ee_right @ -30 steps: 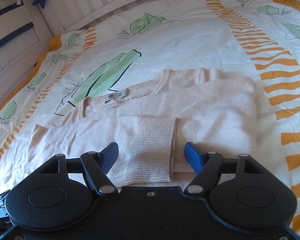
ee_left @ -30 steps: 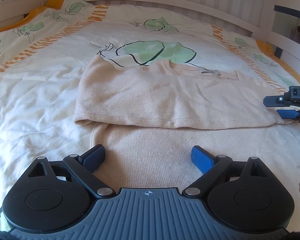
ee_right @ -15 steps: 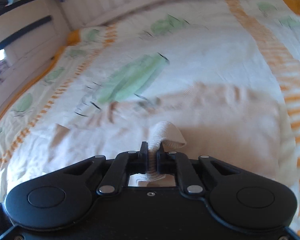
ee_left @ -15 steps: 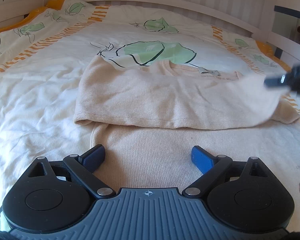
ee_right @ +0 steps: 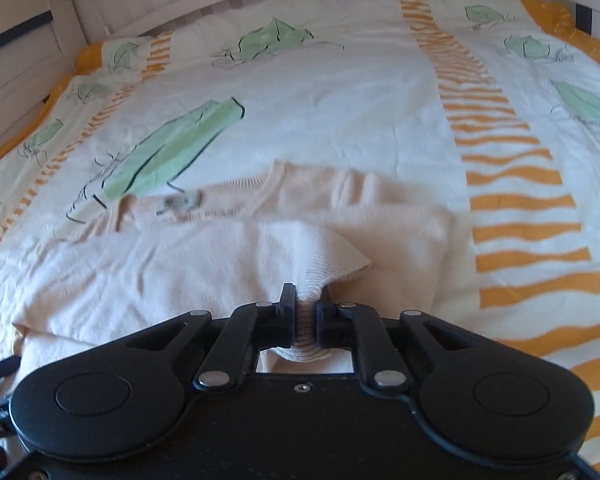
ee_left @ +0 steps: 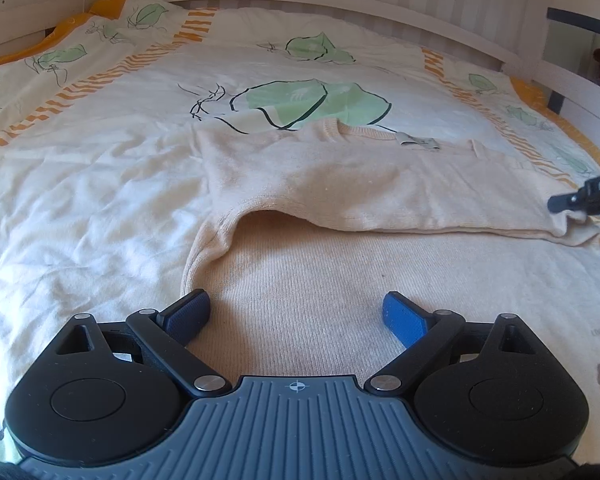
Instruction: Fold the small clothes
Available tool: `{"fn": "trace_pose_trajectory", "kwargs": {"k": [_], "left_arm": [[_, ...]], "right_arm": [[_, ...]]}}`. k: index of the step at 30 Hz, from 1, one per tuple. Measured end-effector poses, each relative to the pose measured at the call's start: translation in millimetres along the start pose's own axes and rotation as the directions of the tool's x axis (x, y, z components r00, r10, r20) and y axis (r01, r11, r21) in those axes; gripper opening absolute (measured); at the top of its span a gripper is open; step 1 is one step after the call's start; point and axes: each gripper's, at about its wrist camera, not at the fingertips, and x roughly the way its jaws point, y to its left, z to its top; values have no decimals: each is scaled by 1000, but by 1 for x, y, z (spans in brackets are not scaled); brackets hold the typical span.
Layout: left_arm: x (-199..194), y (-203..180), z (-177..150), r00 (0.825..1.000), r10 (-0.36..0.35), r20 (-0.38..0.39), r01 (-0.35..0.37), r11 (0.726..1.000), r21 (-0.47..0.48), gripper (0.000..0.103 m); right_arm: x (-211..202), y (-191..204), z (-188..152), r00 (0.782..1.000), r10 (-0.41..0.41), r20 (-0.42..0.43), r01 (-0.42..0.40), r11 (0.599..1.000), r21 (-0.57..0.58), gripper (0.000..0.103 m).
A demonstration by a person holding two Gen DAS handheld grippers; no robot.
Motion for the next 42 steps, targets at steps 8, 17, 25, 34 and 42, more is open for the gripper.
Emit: {"fn": "trace_pose_trajectory", "kwargs": {"k": [8,17,25,34,42], "left_arm": [[6,3,27,975,221,-7,-219,971,99,93],[32,75,47,955,270,-123,-289,939,-187,97],[5,68,38,950,301,-84,-309,945,-107,99],[-14,31,90,961,263,84,-254,962,-97,98],[68,3,92,954,300,-19,-297,950,91,98]], "right_arm": [[-12,-8,-7,999,34,34,-34,999,5,24],[-14,-19,-18,997,53,64,-54,998,17,32],[-13,-23,-25,992,76,99,-77,997,6,33],[-12,-16,-31,988,95,126,-91,995,-33,50],[-12,-12,-34,985,103,135,-93,993,-77,57]]}}
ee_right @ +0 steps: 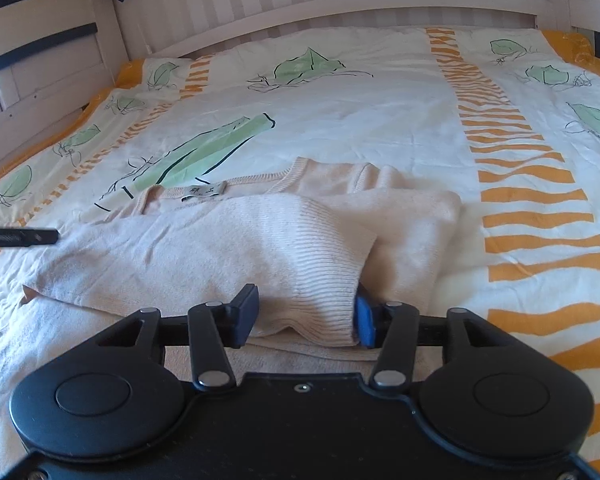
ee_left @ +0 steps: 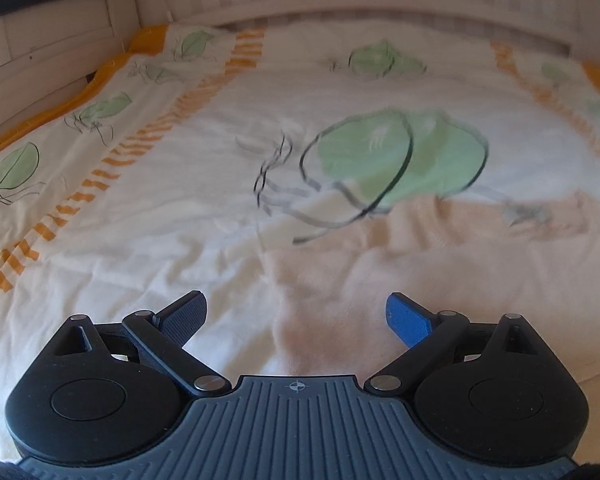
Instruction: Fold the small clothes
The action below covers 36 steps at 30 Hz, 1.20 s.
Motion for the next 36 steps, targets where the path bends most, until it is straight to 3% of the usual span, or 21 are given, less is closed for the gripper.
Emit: {"fn": "trace_pose_trajectory", "kwargs": {"k": [2,6,10,12,17,22,24,25,31,34,36], "left_arm": [[17,3,-15,997,51,-51,-48,997,55,101],[13,27,-25,999,-7,-42,6,999,-37,103],[0,32,-16,999,-5,-37,3,999,-52,102],[-10,32,-11,1000,-17,3,17,997,-73,102],[-3,16,-2,999,-51,1,51,998,-26,102],[17,15,-11,998,-49,-46,47,998,-52,103],[19,22,-14,997,-63,-53,57,993,-102,103],[19,24,-15,996,-68,-53,62,992,-111,103],[19,25,-15,996,-72,-54,65,992,-109,103],[19,25,-15,996,-73,-51,68,992,-108,103],[19,25,-15,996,-75,-50,69,991,-111,103]], "right_arm": [[0,-1,0,1000,5,2,-5,1000,4,57],[0,1,1,1000,0,2,0,1000,0,57],[-2,6,4,1000,-22,18,23,1000,-19,58],[-5,9,6,998,-43,51,45,998,-35,60],[3,4,13,996,-67,64,67,998,-12,62],[2,-6,18,998,29,59,-31,999,39,60],[-2,-4,22,994,37,100,-39,999,21,49],[-4,-1,23,992,27,122,-28,1000,1,41],[7,-1,19,980,-189,65,191,981,-22,42],[0,0,19,963,-257,86,260,965,-24,48],[-4,1,20,967,-235,96,237,971,-13,56]]}}
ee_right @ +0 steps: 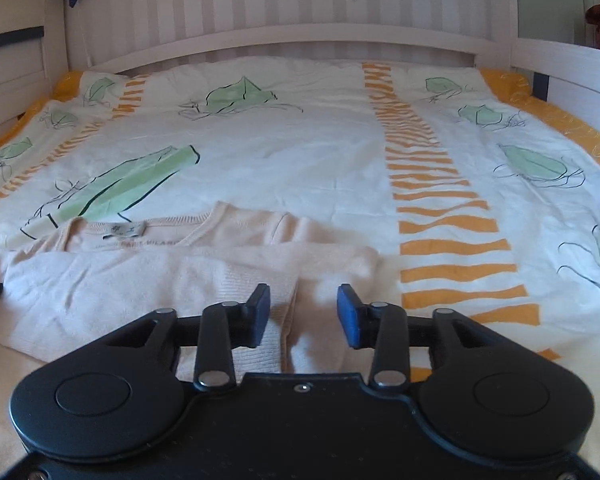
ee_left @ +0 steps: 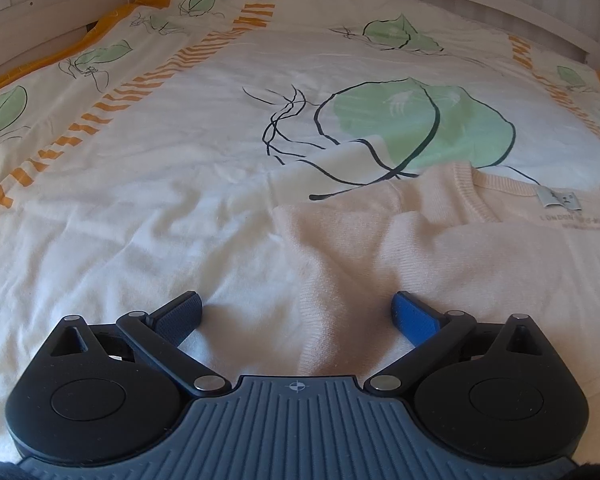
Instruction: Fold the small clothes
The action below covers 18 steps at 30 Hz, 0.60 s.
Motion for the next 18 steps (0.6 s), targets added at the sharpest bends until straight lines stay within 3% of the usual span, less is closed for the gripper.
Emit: {"fn": "trace_pose_trajectory", "kwargs": {"k": [2,8,18], "left_arm": [[0,0,0,1000,-2,-1,2,1000,-1,103],[-9,7,-2,1000,-19,1,19,999,-36,102],[-80,26,-34,997,-69,37,72,993,-96,102]], "right_arm": [[-3,0,0,999,33,1,-33,999,19,69],[-8,2,-11,997,55,-46,-53,998,36,88],[-37,-6,-17,995,55,-81,-47,994,98,103]]}}
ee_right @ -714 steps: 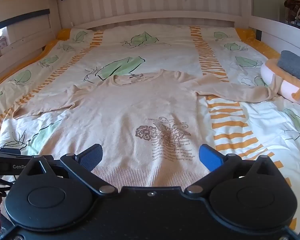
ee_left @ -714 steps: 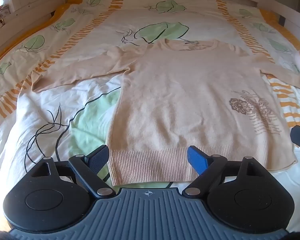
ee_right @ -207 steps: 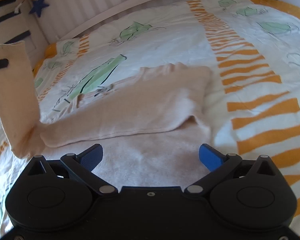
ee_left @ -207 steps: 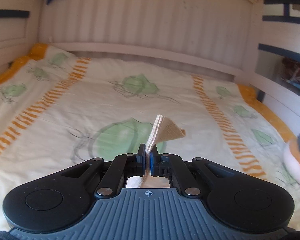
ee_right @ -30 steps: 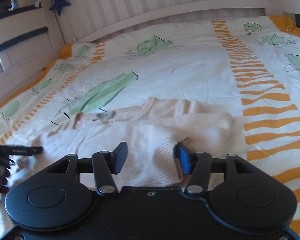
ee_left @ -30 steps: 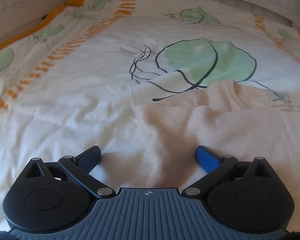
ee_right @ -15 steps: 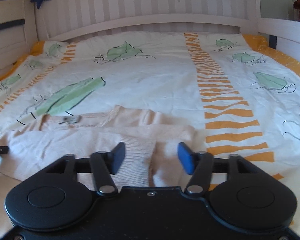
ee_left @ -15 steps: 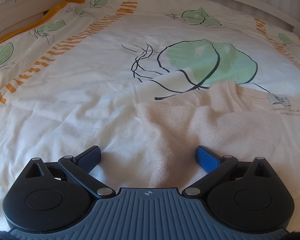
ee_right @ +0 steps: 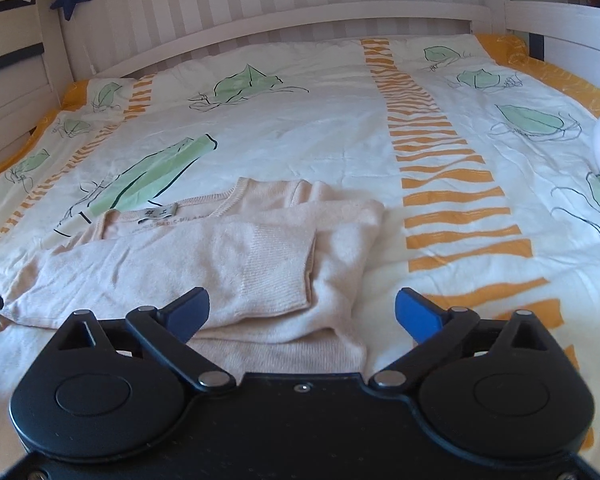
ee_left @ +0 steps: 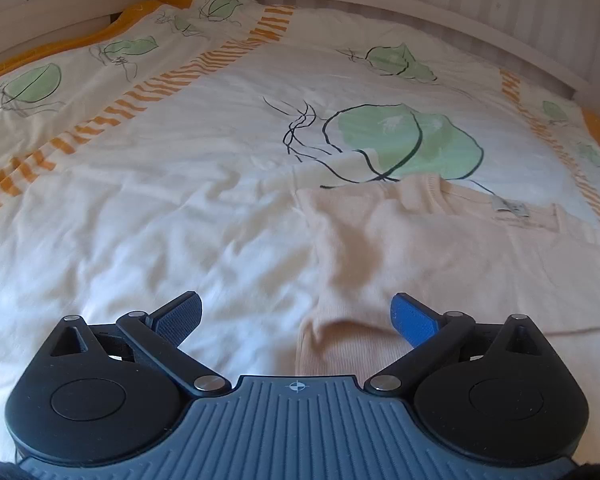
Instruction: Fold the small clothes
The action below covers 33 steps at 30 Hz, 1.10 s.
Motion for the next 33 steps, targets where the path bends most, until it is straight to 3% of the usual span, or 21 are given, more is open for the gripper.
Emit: {"fn": "trace_pose_trajectory", "kwargs": {"k": [15,27,33], "left_arm": [[-72,5,-50,997,-71,-1,71,997,5,102],[-98,6,-80,992,-126,-14,126,992,-9,102],[-101,14,-93,993,-114,-35,113,993,-11,102]], "right_arm": [[-80,-10,-42,997,-13,-82,28,984,179,103],[-115,8,-72,988,-11,-152,35,987,157,103],[-121,15,-81,984,-5,-179,33,987,155,103]]}}
